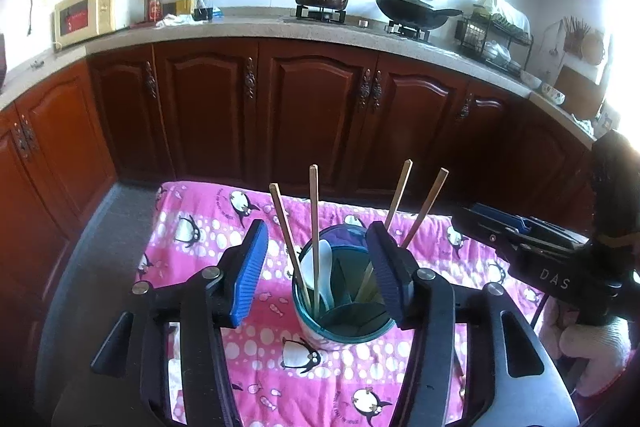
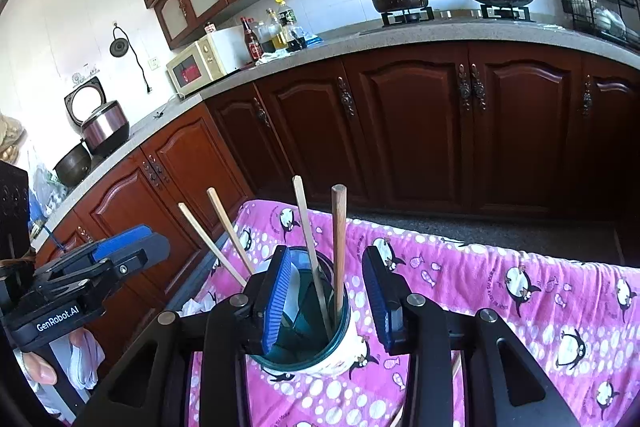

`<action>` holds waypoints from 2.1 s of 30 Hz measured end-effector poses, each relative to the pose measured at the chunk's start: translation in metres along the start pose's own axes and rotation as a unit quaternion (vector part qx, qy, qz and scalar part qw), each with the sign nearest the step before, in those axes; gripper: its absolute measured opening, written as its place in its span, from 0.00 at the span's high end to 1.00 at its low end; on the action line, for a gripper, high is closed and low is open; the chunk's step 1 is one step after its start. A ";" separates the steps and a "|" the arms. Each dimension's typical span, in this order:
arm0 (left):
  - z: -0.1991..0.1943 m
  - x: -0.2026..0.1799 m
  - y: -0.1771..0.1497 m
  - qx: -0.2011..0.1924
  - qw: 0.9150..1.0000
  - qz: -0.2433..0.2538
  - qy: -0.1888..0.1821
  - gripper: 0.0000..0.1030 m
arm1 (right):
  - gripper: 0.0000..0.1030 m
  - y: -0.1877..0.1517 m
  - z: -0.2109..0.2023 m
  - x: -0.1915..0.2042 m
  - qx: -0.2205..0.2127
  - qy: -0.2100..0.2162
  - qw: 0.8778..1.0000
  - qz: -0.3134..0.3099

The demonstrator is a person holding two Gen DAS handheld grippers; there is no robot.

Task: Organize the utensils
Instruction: 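Move both open tools back toward the remaining chopsticks and forks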

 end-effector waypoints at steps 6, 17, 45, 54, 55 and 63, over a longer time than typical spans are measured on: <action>-0.007 -0.006 -0.007 0.001 1.000 0.005 0.006 0.48 | 0.64 -0.007 -0.012 0.002 0.003 -0.008 1.000 -0.011; -0.019 -0.038 -0.024 0.000 1.000 0.030 -0.003 0.47 | 0.64 -0.032 -0.040 -0.020 0.007 -0.032 0.999 -0.002; 0.009 -0.103 -0.075 0.072 0.994 0.032 -0.073 0.47 | 0.61 -0.096 -0.065 -0.085 0.051 -0.076 0.995 0.046; 0.050 -0.097 -0.122 0.132 0.987 0.024 -0.084 0.47 | 0.61 -0.148 -0.022 -0.110 0.132 -0.064 0.986 0.074; 0.055 -0.097 -0.127 0.139 0.986 0.024 -0.085 0.47 | 0.61 -0.153 -0.017 -0.111 0.140 -0.065 0.985 0.074; 0.100 -0.106 -0.168 0.201 0.974 0.032 -0.102 0.49 | 0.69 -0.186 0.016 -0.122 0.191 -0.063 0.976 0.080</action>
Point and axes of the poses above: each gripper's, at about its wrist camera, not at the fingertips, and z roughly the way its jaws point, x to its left, y to its top, the point moved 6 cm from there along z, roughly the way its jaws point, and after that the axes turned 6 degrees about -y, right-handed, at the moved point
